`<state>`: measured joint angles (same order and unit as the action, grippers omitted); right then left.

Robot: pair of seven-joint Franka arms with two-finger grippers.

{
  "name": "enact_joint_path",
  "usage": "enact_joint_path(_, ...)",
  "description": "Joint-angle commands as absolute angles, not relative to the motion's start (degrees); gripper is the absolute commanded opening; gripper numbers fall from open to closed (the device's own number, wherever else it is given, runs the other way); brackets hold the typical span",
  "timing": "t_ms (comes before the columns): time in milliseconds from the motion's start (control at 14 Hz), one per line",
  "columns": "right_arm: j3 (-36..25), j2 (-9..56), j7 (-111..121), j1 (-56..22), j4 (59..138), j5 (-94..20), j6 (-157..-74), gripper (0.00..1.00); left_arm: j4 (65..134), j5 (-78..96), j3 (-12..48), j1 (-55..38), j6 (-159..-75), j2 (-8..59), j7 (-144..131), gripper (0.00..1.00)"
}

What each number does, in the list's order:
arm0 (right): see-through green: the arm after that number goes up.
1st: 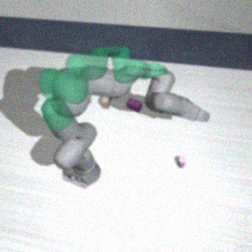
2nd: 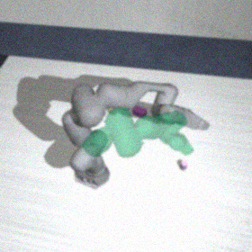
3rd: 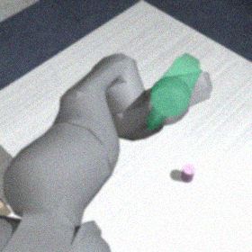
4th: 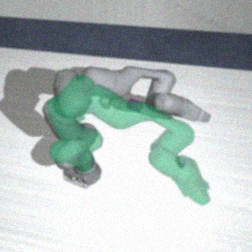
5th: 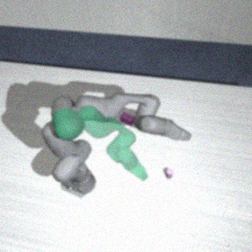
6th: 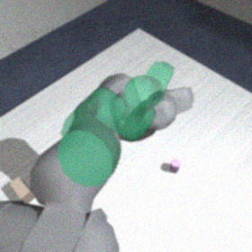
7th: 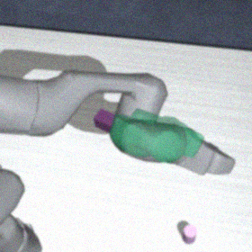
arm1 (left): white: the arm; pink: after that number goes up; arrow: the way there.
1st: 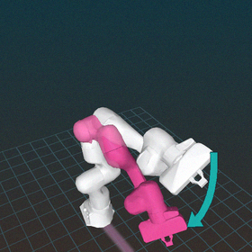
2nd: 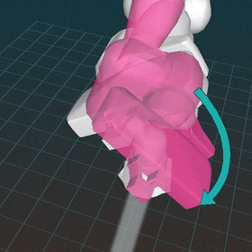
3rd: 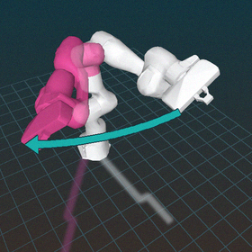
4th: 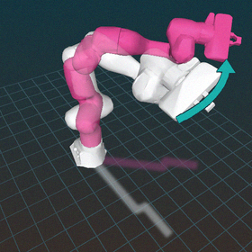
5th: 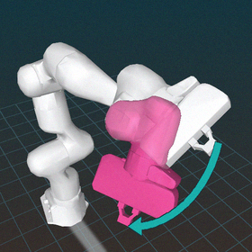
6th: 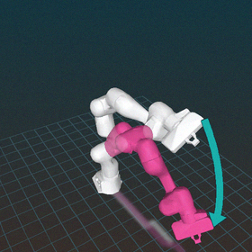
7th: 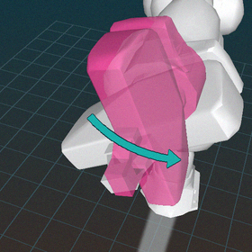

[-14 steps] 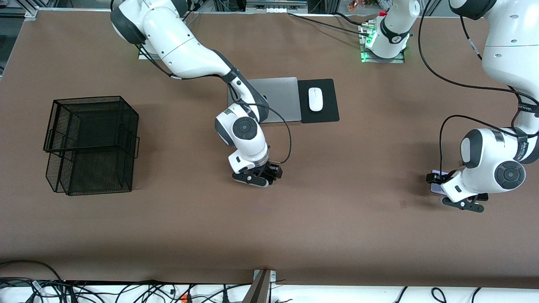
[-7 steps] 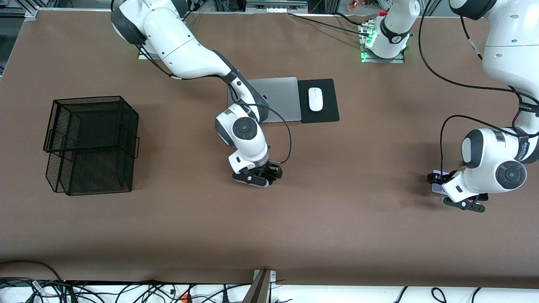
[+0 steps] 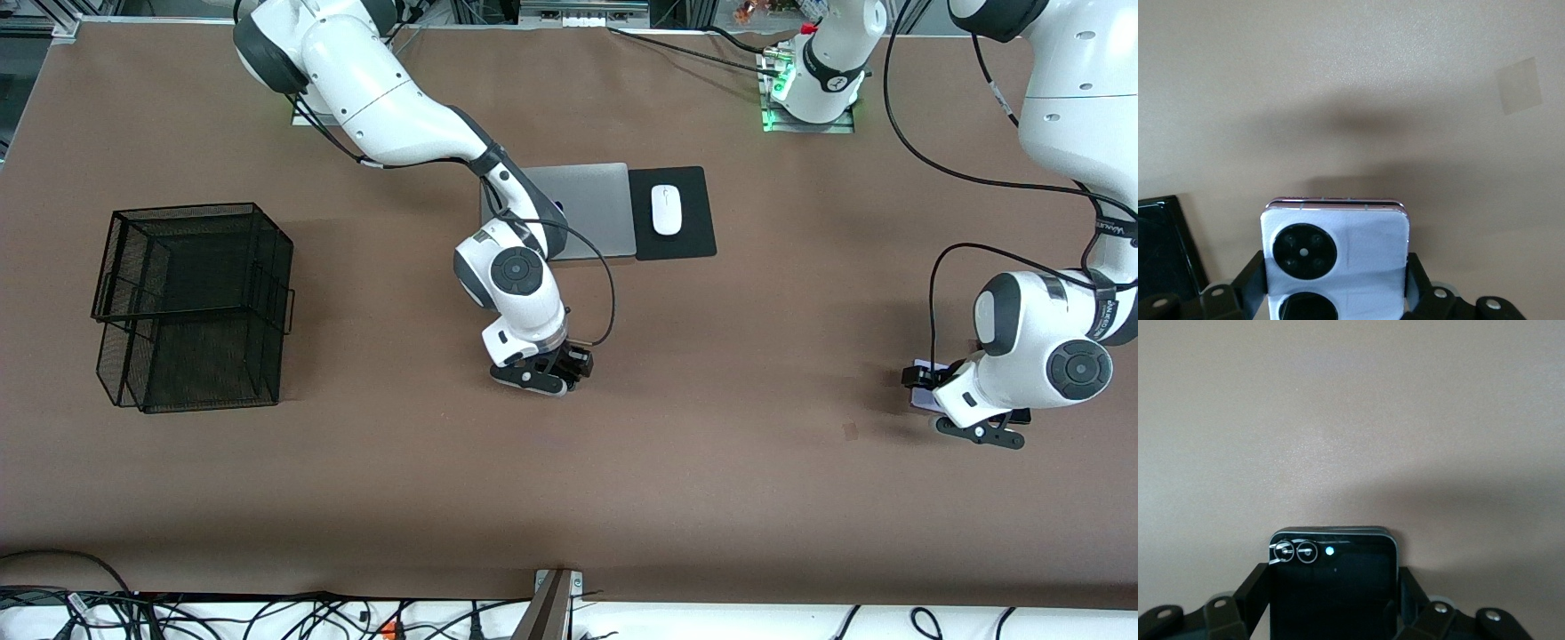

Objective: Place phones with both arms
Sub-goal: 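Carry the flip phone with the right gripper over the mesh basket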

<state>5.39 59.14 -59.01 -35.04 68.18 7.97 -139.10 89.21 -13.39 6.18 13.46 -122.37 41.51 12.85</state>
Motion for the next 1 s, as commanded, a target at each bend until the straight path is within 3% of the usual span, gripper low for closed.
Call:
enact_joint_path(0, 5.27, 58.98, -56.52, -34.89, 67.41, 6.77, -133.71, 0.19, 88.42, -14.50, 5.89, 13.01, -121.03, 40.96, 12.57, 0.45)
enact_joint_path(427, 5.01, 45.55, -41.25, -27.62, 67.24, 1.43, -109.37, 0.19, 87.63, -14.68, 5.80, 12.83, -120.94, 40.96, 12.57, 0.45)
enact_joint_path(926, 2.13, 32.27, -9.72, -10.04, 68.29, -1.14, -84.14, 0.20, 87.54, -14.68, 5.80, 12.83, -120.94, 40.96, 12.57, 0.45)
